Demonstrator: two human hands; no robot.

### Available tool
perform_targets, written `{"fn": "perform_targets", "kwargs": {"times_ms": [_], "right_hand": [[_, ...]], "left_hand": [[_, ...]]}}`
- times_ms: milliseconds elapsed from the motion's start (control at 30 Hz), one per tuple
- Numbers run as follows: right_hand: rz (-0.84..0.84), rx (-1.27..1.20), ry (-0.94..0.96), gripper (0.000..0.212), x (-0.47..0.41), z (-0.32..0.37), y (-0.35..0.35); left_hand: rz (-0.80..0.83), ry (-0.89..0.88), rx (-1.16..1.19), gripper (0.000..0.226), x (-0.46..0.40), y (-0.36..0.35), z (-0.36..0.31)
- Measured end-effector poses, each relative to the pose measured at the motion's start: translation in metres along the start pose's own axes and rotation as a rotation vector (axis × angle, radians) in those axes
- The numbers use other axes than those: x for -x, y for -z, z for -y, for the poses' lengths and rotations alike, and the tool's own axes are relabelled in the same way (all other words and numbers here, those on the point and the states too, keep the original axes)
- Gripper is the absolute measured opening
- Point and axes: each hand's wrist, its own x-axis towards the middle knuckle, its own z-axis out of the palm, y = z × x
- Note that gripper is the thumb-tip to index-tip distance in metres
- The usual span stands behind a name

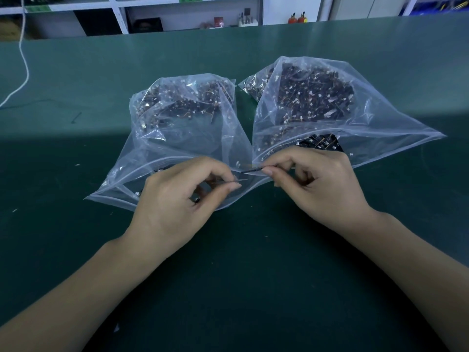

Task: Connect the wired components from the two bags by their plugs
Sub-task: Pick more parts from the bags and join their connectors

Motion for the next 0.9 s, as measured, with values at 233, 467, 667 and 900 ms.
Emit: {"fn": "perform_targets", "kwargs": {"times_ms": [233, 467, 667, 900], "right_hand": [[-0.069, -0.083, -0.046, 0.006, 0.000, 0.006, 0.001], [-0.066, -0.157, 0.022, 0.006, 0.000, 0.010, 0.001], [-0.017, -0.223, 0.076, 0.006, 0.001, 0.013, -0.002], [-0.033, -0.227, 0.082, 0.007, 0.002, 0.015, -0.002]], "left_hand": [[0.087, 0.097, 0.065, 0.024, 0.001, 0.003, -0.008], [0.053, 0.136, -0.023, 0.018, -0.003, 0.005, -0.022], [-0.042, 0.072, -0.112, 0.020, -0.003, 0.002, -0.019], [-0.096, 0.034, -0.103, 0.015, -0.004, 0.004, -0.022]]}}
